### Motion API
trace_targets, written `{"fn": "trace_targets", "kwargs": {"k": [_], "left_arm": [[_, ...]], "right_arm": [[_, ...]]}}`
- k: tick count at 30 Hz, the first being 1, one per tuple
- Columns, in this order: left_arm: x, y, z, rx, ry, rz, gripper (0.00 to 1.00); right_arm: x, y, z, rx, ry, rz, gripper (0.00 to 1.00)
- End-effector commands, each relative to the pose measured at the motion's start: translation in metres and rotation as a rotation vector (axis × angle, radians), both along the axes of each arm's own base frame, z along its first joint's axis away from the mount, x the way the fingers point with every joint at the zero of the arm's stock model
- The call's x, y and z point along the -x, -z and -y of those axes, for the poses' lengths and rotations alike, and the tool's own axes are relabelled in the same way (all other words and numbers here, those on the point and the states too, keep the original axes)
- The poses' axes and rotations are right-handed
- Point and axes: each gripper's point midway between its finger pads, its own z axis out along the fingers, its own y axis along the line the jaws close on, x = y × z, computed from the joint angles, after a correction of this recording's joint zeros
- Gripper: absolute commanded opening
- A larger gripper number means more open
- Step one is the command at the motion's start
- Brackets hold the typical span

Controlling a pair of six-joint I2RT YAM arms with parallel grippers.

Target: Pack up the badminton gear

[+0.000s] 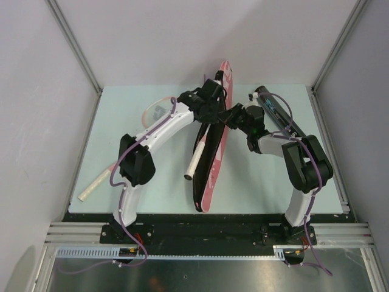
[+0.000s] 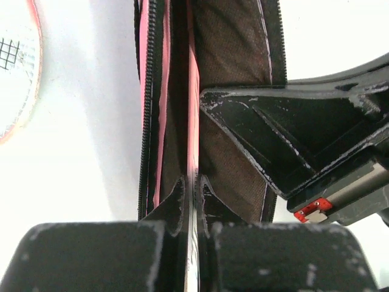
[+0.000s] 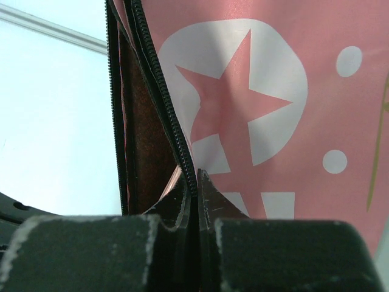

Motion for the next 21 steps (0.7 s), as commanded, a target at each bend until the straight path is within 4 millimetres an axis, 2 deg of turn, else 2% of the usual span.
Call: {"fn": "trace_targets", "kwargs": {"k": [1, 4, 8, 10, 11, 12, 14, 15, 17, 18, 21], "left_arm": [[-0.039, -0.022, 0.021, 0.102, -0.123, 0.130, 0.00], [-0.043, -0.009, 0.014, 0.038, -0.172, 0.152, 0.00], [-0.035, -0.007, 0.028, 0.060, -0.104, 0.127, 0.00], [-0.030, -0.010, 0.030, 0.077, -0.081, 0.113, 0.16], [-0.026, -0.020, 0.032, 0.107, -0.060, 0.112, 0.20], [-0.023, -0.023, 0.033, 0.120, -0.047, 0.108, 0.29], [-0.011, -0.031, 0.044, 0.186, 0.023, 0.064, 0.37], [-0.006, -0.040, 0.047, 0.213, 0.047, 0.063, 0.46], [0.004, -0.049, 0.054, 0.254, 0.098, 0.046, 0.48], [0.016, -0.060, 0.062, 0.306, 0.155, 0.022, 0.49], [0.029, -0.073, 0.061, 0.335, 0.214, 0.019, 0.54]], "right_arm": [[0.023, -0.029, -0.018, -0.083, -0.096, 0.029, 0.00], [0.025, -0.033, -0.021, -0.120, -0.112, 0.030, 0.00], [0.024, -0.030, -0.018, -0.138, -0.111, 0.016, 0.00], [0.023, -0.027, -0.013, -0.131, -0.103, 0.010, 0.00], [0.022, -0.026, -0.010, -0.129, -0.102, 0.008, 0.00], [0.020, -0.024, -0.005, -0.129, -0.094, 0.003, 0.00], [0.018, -0.020, 0.001, -0.123, -0.091, -0.002, 0.00], [0.018, -0.018, 0.003, -0.115, -0.088, -0.003, 0.00], [0.015, -0.012, 0.013, -0.113, -0.072, -0.017, 0.00], [0.013, -0.009, 0.016, -0.115, -0.068, -0.023, 0.00], [0.010, -0.009, 0.023, -0.118, -0.059, -0.021, 0.00]]}}
